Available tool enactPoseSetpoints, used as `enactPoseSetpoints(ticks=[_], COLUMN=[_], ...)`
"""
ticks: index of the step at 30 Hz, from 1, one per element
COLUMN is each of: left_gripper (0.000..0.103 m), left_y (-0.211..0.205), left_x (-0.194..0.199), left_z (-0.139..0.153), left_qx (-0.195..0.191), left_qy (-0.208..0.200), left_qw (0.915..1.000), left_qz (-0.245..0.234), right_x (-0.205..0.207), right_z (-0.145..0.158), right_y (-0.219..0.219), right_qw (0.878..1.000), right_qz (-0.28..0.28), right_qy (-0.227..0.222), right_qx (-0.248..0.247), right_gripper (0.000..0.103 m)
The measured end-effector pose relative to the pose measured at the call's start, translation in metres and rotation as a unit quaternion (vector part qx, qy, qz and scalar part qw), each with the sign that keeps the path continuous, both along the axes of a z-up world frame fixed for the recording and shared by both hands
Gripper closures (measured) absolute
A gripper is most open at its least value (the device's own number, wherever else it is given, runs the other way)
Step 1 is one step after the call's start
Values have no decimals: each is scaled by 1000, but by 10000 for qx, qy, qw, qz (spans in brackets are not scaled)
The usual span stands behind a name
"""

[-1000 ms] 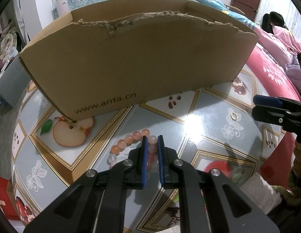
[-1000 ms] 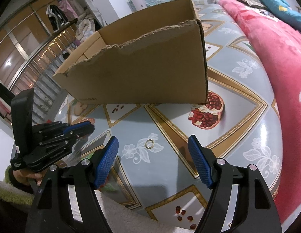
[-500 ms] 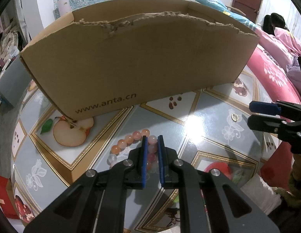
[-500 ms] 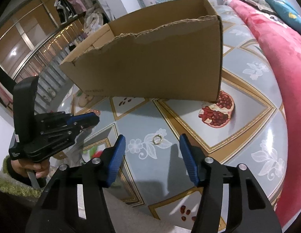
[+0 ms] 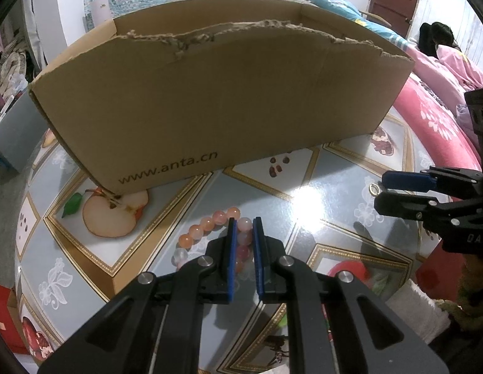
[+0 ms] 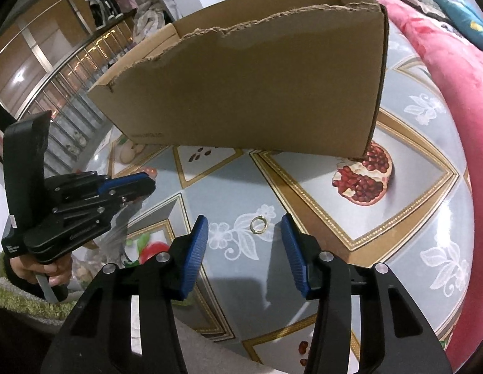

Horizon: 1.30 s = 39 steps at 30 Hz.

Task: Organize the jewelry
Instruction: 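Lower the right gripper onto the gold ring and close it while the left gripper holds the bracelet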

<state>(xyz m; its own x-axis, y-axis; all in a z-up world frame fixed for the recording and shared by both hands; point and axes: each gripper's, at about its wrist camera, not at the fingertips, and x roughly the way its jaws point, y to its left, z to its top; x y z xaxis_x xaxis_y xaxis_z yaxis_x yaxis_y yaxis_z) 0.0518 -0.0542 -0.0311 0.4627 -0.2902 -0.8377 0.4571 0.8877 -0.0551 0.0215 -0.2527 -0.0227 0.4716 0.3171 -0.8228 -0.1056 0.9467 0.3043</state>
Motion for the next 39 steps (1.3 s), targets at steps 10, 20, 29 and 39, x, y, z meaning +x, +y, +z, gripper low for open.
enactPoseSetpoints(ticks=[10,20,29,39], left_gripper=[93,93,93,93], left_y=[0,0,0,0], left_x=[0,0,0,0], left_z=[0,0,0,0], left_qx=[9,8,10,11], left_qy=[0,0,-1,3], left_qw=[10000,10000,10000,10000], left_qz=[3,2,1,-2], right_x=[-2,-1,-3,-4], right_z=[0,-1,7,-2], right_y=[1,8,7,22], right_qw=[9995,9986,9998,9939], right_qz=[51,129,-4,15], right_qy=[85,104,-184,-388], right_qx=[310,495,52,-1032], right_gripper=[57,57,61,78])
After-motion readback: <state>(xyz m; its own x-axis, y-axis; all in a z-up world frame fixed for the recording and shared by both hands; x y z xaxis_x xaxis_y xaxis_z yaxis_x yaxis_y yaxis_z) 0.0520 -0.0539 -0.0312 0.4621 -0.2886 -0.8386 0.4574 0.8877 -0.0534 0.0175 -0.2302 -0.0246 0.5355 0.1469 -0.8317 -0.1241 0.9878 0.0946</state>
